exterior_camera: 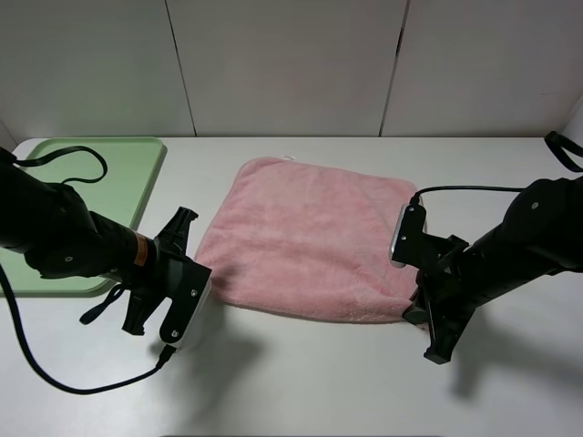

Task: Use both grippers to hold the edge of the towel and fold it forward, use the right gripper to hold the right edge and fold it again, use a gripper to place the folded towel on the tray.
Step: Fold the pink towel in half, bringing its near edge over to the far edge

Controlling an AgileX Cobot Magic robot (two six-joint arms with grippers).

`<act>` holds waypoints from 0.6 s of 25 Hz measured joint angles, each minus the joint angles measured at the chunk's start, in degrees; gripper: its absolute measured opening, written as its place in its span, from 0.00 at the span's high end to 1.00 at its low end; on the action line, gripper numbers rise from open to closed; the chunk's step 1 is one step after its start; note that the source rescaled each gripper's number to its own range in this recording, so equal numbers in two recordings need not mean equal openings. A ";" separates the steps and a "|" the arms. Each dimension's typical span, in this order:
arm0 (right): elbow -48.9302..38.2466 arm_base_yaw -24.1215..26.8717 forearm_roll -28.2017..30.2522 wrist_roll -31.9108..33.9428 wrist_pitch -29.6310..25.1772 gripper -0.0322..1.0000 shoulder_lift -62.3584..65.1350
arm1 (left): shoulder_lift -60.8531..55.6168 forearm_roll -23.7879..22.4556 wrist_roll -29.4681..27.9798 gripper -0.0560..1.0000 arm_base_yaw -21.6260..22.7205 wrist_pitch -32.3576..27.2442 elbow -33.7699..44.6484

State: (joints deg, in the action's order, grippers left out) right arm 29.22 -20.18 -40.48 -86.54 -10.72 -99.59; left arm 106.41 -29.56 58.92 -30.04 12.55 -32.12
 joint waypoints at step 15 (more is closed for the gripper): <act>0.00 0.00 0.00 1.80 -0.12 0.97 0.00 | -1.00 0.00 -1.28 0.94 -0.11 -3.17 -0.05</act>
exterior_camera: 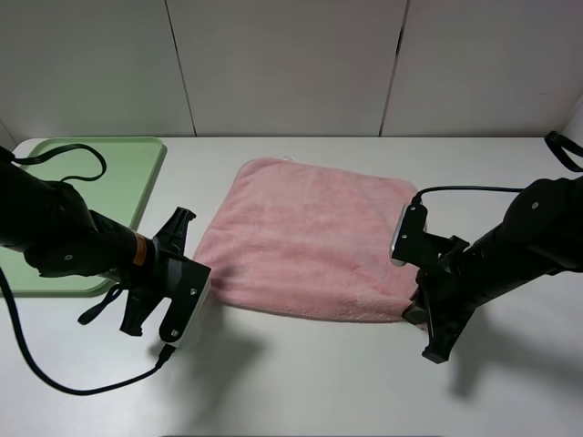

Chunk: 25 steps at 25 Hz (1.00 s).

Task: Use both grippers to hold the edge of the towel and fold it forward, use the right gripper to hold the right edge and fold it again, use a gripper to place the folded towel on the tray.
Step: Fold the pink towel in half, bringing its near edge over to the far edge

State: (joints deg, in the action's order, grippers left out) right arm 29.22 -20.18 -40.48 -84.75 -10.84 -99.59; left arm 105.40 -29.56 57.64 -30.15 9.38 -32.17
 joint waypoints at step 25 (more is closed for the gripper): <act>-0.10 -0.10 4.92 14.16 -7.33 0.97 18.96 | -18.23 0.15 -1.55 0.95 -0.20 -12.12 0.40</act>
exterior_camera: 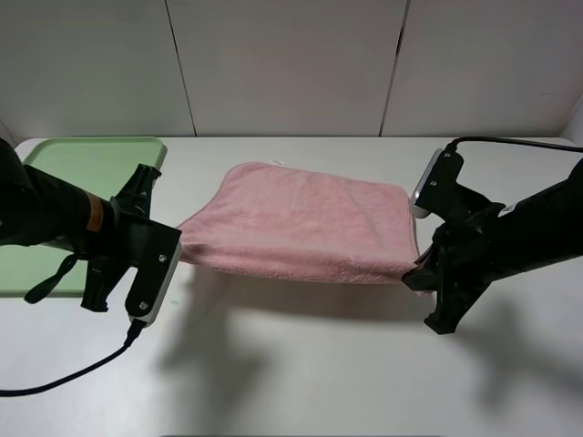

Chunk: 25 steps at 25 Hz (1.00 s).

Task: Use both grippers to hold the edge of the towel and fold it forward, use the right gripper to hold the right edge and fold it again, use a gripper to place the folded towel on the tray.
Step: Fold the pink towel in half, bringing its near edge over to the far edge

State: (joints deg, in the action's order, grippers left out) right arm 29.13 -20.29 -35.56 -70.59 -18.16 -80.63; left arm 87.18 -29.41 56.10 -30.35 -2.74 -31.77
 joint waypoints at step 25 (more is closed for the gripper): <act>0.06 -0.19 7.78 8.24 -2.46 0.97 7.08 | -5.90 0.36 -2.70 0.95 -0.79 -7.59 -5.04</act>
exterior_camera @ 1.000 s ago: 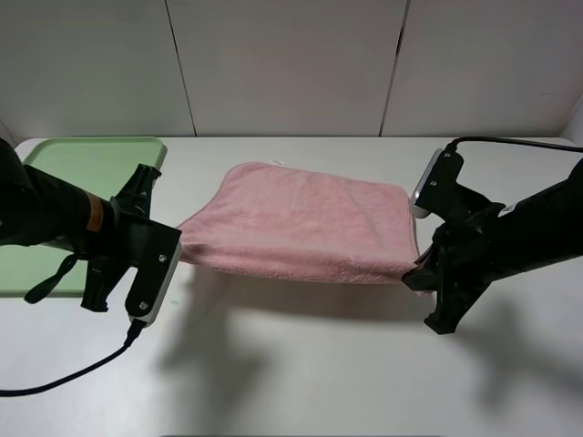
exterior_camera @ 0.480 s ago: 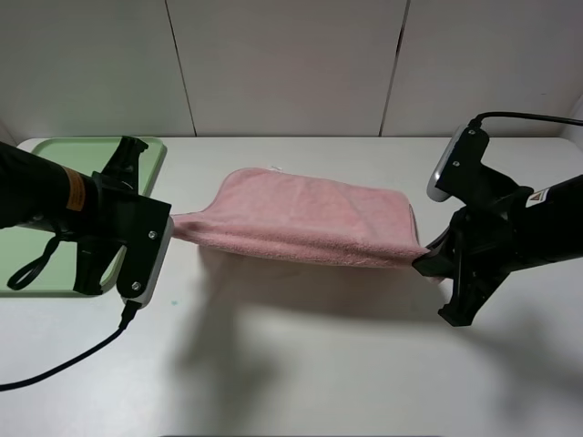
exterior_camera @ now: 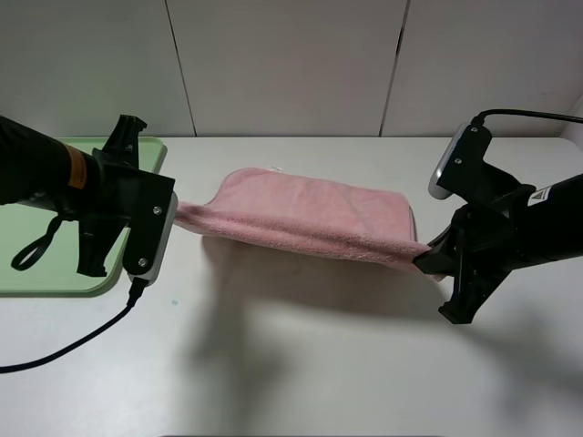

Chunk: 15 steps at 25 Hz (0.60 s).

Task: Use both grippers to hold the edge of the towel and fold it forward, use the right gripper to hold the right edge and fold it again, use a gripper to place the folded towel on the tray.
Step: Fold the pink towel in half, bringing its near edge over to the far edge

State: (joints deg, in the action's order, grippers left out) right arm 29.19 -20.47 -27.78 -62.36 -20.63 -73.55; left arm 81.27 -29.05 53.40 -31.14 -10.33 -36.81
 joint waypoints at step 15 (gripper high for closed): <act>0.25 0.00 1.43 5.53 -1.09 0.97 5.36 | -3.47 0.51 -0.29 0.95 -0.25 -2.92 -0.21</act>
State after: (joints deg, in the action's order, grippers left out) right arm 29.44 -20.47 -26.35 -56.82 -21.72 -68.19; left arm 77.80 -28.53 53.11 -31.39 -13.25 -37.02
